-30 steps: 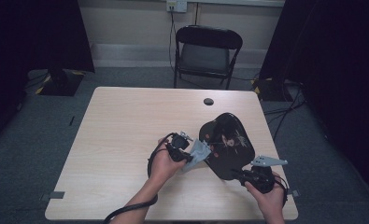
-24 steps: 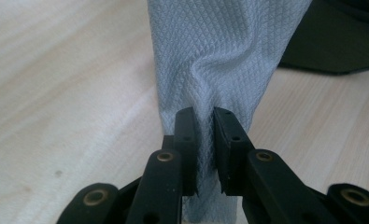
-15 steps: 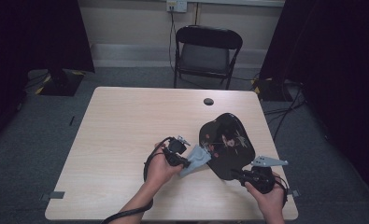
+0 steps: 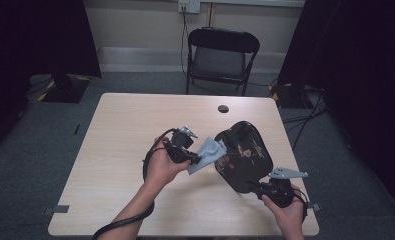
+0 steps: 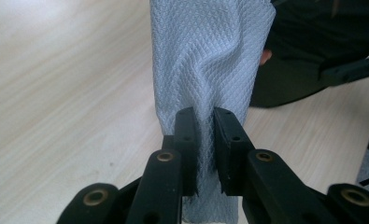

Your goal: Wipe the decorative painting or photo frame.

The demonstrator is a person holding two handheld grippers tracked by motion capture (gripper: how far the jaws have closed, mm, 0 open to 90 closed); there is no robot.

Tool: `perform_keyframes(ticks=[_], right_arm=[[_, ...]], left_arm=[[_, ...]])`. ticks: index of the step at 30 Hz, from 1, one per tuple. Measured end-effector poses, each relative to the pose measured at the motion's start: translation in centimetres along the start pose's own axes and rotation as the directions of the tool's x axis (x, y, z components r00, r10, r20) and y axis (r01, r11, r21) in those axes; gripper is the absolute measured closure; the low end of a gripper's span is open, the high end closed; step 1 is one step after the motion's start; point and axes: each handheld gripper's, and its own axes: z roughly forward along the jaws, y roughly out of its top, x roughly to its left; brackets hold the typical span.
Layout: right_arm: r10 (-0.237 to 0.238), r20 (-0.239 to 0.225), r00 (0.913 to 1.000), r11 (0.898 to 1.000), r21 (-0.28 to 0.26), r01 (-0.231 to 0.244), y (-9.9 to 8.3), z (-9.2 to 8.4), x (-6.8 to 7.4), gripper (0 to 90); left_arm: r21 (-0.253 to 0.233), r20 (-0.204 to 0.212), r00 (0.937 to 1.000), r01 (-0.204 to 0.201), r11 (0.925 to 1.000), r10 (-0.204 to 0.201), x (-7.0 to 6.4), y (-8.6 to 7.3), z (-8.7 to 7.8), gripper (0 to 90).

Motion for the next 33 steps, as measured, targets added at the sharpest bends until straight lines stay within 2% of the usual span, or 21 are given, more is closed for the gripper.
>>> perform_keyframes(ticks=[1, 7, 9, 12, 15, 21, 28, 33], right_arm=[[0.001, 0.003, 1.0, 1.0, 0.002, -0.001, 0.0, 0.0, 0.1, 78.9], [-0.002, 0.001, 1.0, 1.0, 0.004, 0.002, 0.1, 0.0, 0.0, 78.8], [-0.003, 0.002, 1.0, 1.0, 0.004, 0.003, 0.1, 0.0, 0.1, 78.9], [-0.005, 0.003, 1.0, 1.0, 0.005, 0.005, 0.1, 0.0, 0.1, 78.9], [-0.004, 0.004, 1.0, 1.0, 0.006, 0.004, 0.1, 0.1, 0.1, 78.9], [-0.008, 0.006, 0.9999, 1.0, 0.007, 0.008, 0.1, 0.1, 0.1, 78.9], [-0.009, 0.004, 1.0, 1.0, 0.007, 0.009, 0.1, 0.1, 0.1, 78.8], [-0.009, 0.004, 1.0, 1.0, 0.006, 0.009, 0.1, 0.1, 0.1, 78.9]], left_arm=[[-0.003, -0.001, 1.0, -0.008, 1.0, 0.008, -0.1, 0.6, -0.5, 80.7], [-0.022, 0.008, 0.9996, -0.025, 0.9994, 0.025, -0.8, 2.2, -1.3, 80.7], [-0.035, -0.001, 0.9988, -0.048, 0.9982, 0.048, -1.2, 3.3, -1.7, 80.7], [-0.053, -0.001, 0.9987, -0.051, 0.9973, 0.051, -1.5, 4.0, -1.4, 80.7], [-0.038, 0.0, 0.9989, -0.048, 0.9981, 0.048, -1.6, 4.4, -0.4, 80.7], [-0.011, 0.009, 0.999, -0.045, 0.9989, 0.045, -1.6, 3.7, 1.5, 80.7], [0.021, 0.018, 0.9995, -0.026, 0.9994, 0.026, -1.3, 2.1, 3.7, 80.7], [0.048, 0.006, 0.9999, -0.015, 0.9987, 0.014, -1.1, 0.4, 5.5, 80.7]])
